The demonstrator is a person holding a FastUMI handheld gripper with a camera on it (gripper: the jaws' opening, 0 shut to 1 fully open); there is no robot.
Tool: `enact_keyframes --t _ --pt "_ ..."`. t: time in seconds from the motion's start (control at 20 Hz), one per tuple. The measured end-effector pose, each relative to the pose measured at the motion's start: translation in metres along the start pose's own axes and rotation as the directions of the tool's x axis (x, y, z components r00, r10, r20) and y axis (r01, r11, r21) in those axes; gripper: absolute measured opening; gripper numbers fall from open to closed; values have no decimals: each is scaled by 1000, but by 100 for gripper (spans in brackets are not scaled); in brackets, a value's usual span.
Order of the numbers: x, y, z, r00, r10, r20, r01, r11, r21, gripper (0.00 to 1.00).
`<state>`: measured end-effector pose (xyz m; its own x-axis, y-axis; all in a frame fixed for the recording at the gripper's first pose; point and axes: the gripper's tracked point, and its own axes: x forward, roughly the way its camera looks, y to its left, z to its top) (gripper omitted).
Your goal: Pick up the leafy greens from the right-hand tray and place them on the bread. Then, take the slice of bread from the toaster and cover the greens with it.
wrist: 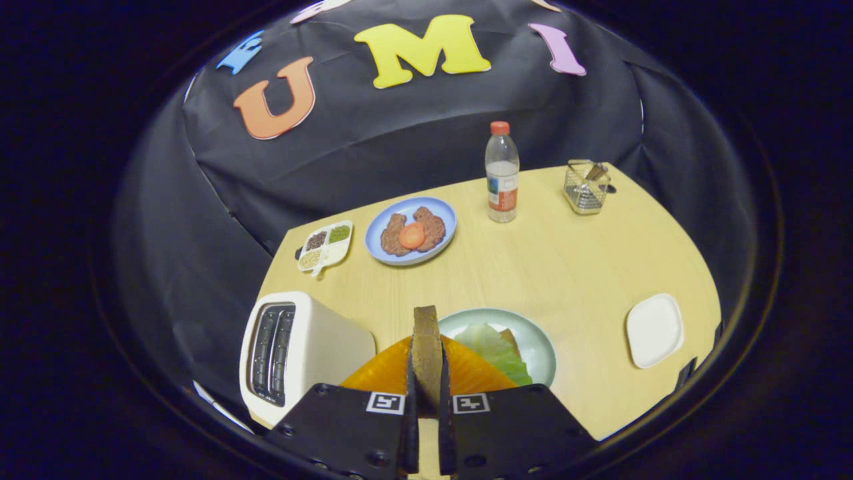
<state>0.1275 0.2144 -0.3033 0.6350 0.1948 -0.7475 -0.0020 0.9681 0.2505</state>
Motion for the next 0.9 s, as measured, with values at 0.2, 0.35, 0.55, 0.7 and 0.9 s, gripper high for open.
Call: enact_keyframes --t 0.2,0.35,0.55,0.7,0.9 --pt "24 -22 -14 999 17 -48 -14 997 80 11" --pt "33 -42 -21 997 16 -77 -6 992 124 11" --pt "42 -66 -26 995 -10 -99 22 993 116 11" --pt "53 -84 -35 992 -23 -122 37 994 108 15" --pt "63 -94 -42 989 -38 -140 51 995 89 26"
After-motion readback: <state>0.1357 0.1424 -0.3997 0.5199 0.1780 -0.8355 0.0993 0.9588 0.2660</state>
